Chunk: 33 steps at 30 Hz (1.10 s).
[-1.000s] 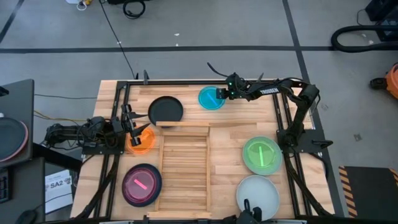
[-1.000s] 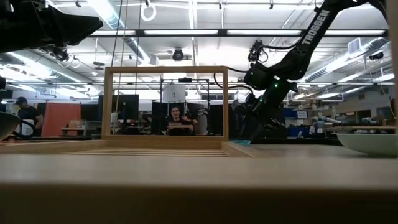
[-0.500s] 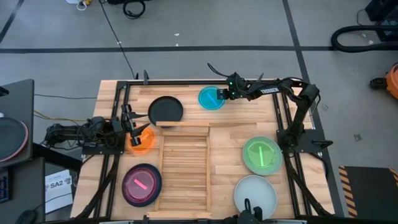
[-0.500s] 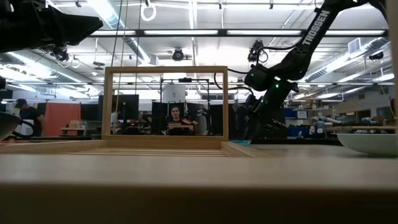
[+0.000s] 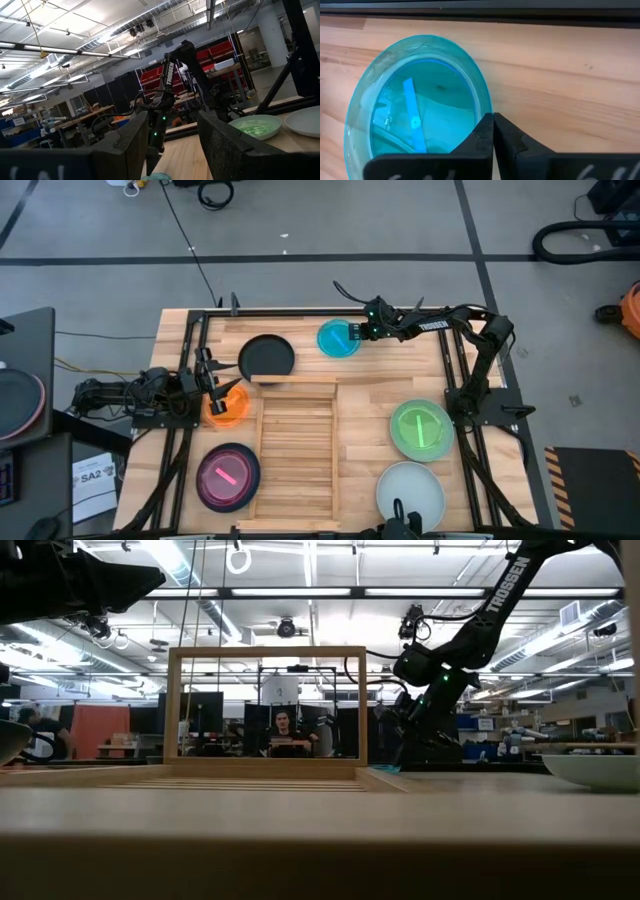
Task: Place and stack plates onto a shelf
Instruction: Put the small blue transparent plate on the shelf
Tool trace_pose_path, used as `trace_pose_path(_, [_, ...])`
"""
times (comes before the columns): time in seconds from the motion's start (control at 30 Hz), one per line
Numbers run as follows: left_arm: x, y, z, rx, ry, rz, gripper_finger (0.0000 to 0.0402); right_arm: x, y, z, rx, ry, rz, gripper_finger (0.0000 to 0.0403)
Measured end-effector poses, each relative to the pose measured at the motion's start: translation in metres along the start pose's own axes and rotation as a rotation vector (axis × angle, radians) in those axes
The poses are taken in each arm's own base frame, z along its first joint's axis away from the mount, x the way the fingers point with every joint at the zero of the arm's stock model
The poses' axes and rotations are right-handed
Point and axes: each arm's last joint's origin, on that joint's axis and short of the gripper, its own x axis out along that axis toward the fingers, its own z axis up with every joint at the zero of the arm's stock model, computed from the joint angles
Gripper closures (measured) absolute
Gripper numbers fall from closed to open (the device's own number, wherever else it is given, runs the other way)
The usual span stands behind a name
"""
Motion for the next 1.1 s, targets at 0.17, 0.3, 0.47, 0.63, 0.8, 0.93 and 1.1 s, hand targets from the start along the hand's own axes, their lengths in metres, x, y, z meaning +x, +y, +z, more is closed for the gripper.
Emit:
trace_pose_path(0.17, [0.000,0.000,0.000,0.000,0.000,0.000,0.0225,0.000,0.000,0.000,0.001,0.000,0.000,0.0395])
trace_pose_path(0.3, [0.000,0.000,0.000,0.000,0.000,0.000,0.0225,0.000,0.000,0.000,0.000,0.000,0.000,0.0396])
trace_pose_path(0.47, [0.000,0.000,0.000,0.000,0.000,0.000,0.0225,0.000,0.000,0.000,0.007,0.004,0.009,0.0397])
trace_pose_path(0.63, [0.000,0.000,0.000,0.000,0.000,0.000,0.0225,-0.006,0.003,0.003,0.008,-0.009,0.030,0.0398])
trace_pose_path(0.8, [0.000,0.000,0.000,0.000,0.001,0.000,0.0225,-0.015,0.006,0.008,0.010,-0.036,0.051,0.0398])
trace_pose_path(0.93, [0.000,0.000,0.000,0.000,0.000,0.000,0.0225,-0.026,0.008,0.015,0.016,-0.069,0.071,0.0399])
trace_pose_path(1.1, [0.000,0.000,0.000,0.000,0.000,0.000,0.0225,-0.041,0.009,0.025,0.024,-0.117,0.096,0.0399])
